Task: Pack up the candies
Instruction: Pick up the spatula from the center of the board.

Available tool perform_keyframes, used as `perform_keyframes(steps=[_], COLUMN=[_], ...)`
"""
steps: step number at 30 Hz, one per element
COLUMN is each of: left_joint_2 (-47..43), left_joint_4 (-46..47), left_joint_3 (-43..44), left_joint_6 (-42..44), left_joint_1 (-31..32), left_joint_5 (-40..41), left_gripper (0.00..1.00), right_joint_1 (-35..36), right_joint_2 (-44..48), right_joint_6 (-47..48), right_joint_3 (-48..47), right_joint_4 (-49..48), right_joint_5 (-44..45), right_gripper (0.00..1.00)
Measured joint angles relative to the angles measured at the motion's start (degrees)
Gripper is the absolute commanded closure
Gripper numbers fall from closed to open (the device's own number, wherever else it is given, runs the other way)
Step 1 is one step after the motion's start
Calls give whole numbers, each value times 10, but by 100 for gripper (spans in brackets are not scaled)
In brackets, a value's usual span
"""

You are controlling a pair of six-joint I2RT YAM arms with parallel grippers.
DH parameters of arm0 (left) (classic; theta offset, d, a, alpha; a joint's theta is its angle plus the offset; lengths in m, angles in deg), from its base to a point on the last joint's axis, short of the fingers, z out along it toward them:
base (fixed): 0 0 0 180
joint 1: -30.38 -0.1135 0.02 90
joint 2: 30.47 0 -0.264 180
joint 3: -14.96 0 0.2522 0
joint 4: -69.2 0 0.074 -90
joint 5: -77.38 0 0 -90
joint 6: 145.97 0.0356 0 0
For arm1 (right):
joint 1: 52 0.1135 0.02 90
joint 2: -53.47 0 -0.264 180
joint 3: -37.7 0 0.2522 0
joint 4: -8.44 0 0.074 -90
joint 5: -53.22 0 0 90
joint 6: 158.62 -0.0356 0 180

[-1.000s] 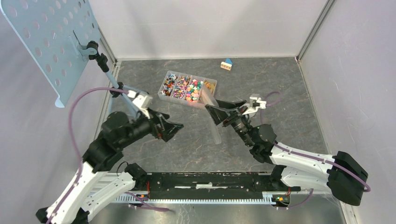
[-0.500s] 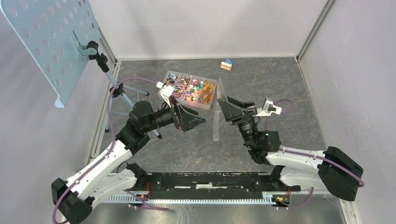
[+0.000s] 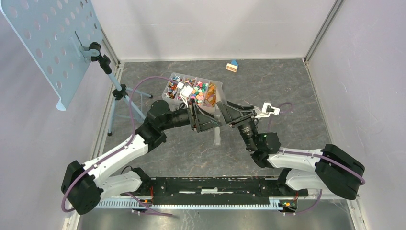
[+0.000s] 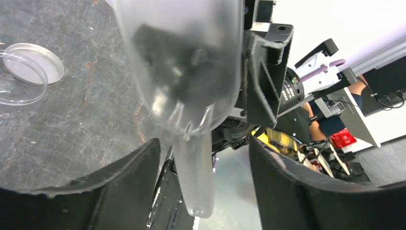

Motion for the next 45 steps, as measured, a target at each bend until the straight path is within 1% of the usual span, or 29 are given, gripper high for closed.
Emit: perform_keyframes(steps=[4, 5, 6, 10, 12, 13, 14, 16, 18, 19, 20, 21, 23, 26, 27, 30, 31, 34, 36, 37, 40, 42, 45], left_joint_2=[19, 21, 21, 11, -1, -8, -16, -30, -34, -33, -33, -33, -34, -33, -32, -22, -16, 7, 20, 26, 34, 35, 35], left_joint_4=[19, 19, 18, 7, -17, -30, -47, -101, -184, -229, -264, -304, -370, -447, -472, -513, -527, -558, -574, -579, -593, -595, -594], left_joint_3=[0, 0, 0, -3, -4, -4, -2, 12, 50, 74, 94, 117, 157, 196, 206, 218, 221, 226, 230, 231, 232, 232, 231], left_joint_6=[-8, -10, -11, -11, -6, 2, 11, 41, 90, 119, 143, 171, 225, 293, 317, 362, 376, 417, 439, 451, 477, 489, 505], left_joint_1=[5, 5, 5, 5, 8, 9, 9, 9, 9, 9, 9, 9, 9, 9, 9, 10, 11, 29, 48, 59, 81, 92, 104], left_joint_5=[-10, -9, -8, 3, 11, 17, 23, 39, 63, 80, 96, 112, 146, 192, 205, 222, 230, 265, 288, 297, 316, 326, 341], left_gripper=[60, 66, 69, 78, 80, 80, 80, 81, 81, 81, 80, 77, 75, 75, 75, 77, 77, 77, 78, 78, 78, 79, 79], right_joint_1=[0, 0, 0, 0, 1, 1, 0, 0, 0, 0, -1, -1, -3, -3, -4, -7, -8, -13, -24, -34, -70, -98, -122], right_joint_2=[-13, -13, -13, -7, 4, 15, 26, 58, 108, 150, 187, 224, 274, 291, 293, 283, 268, 209, 167, 148, 113, 94, 68], right_joint_6=[-14, -14, -18, -21, -18, -12, -9, 6, 19, 25, 32, 39, 60, 100, 115, 145, 158, 188, 202, 207, 215, 214, 204], right_joint_3=[0, 0, 0, 5, 15, 24, 33, 52, 67, 68, 63, 51, 0, -95, -127, -197, -239, -359, -433, -460, -506, -516, -514], right_joint_4=[0, -1, -2, -3, -2, -2, -2, -1, 5, 41, 78, 132, 264, 432, 492, 621, 683, 820, 894, 924, 993, 1026, 1052], right_joint_5=[1, 2, 2, 2, -2, -2, -1, -1, 2, 6, 11, 19, 33, 39, 39, 35, 32, 24, 10, -1, -37, -75, -127], right_gripper=[51, 50, 47, 25, 14, 6, 2, 2, 2, 2, 2, 2, 2, 2, 2, 3, 5, 13, 17, 18, 28, 31, 33])
